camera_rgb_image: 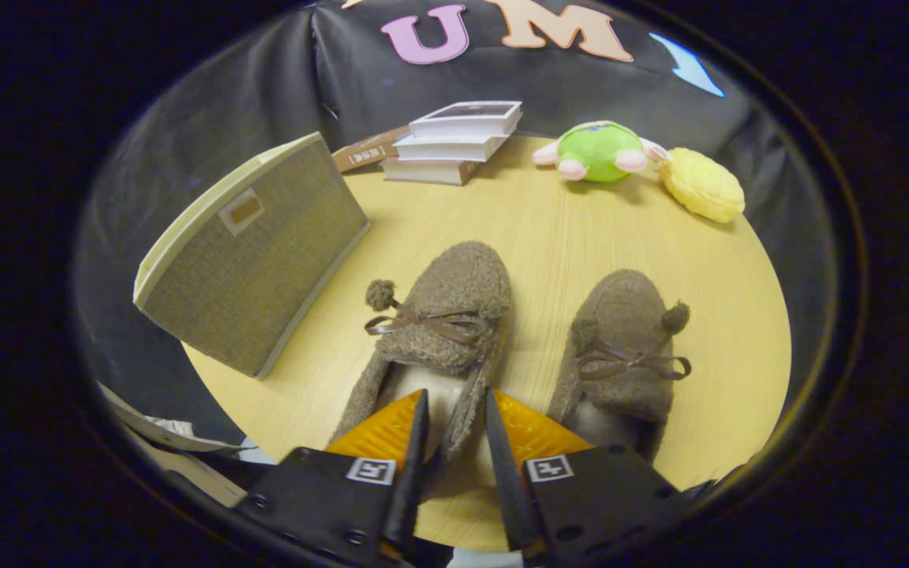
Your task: Open the storage box then place both shoes into the box .Put the left shoe in first, then the right shoe, with the right side of both shoes facing outward in a uniform manner.
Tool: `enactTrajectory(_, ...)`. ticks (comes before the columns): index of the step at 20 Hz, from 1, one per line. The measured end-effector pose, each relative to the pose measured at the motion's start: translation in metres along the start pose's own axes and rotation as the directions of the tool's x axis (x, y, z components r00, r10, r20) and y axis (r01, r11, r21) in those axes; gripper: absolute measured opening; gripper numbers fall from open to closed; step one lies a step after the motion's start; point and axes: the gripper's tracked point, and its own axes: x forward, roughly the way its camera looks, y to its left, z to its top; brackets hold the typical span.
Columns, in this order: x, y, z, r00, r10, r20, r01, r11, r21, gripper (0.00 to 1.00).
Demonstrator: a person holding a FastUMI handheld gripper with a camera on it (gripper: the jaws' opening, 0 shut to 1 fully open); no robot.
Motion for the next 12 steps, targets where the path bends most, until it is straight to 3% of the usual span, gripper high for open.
enactTrajectory(2, 0.001, 0.001, -0.001, 1.000, 0.003, -0.027, -0.002, 0.999, 0.042, 0.33)
enactTrajectory(4, -0.003, -0.011, -0.001, 0.998, -0.048, -0.035, 0.051, 0.995, 0.091, 0.15)
enactTrajectory(5, -0.006, -0.008, -0.003, 0.998, -0.025, -0.058, 0.033, 0.990, 0.136, 0.05)
enactTrajectory(12, -0.011, 0.009, 0.006, 0.996, 0.019, -0.084, 0.008, 0.951, 0.310, 0.05)
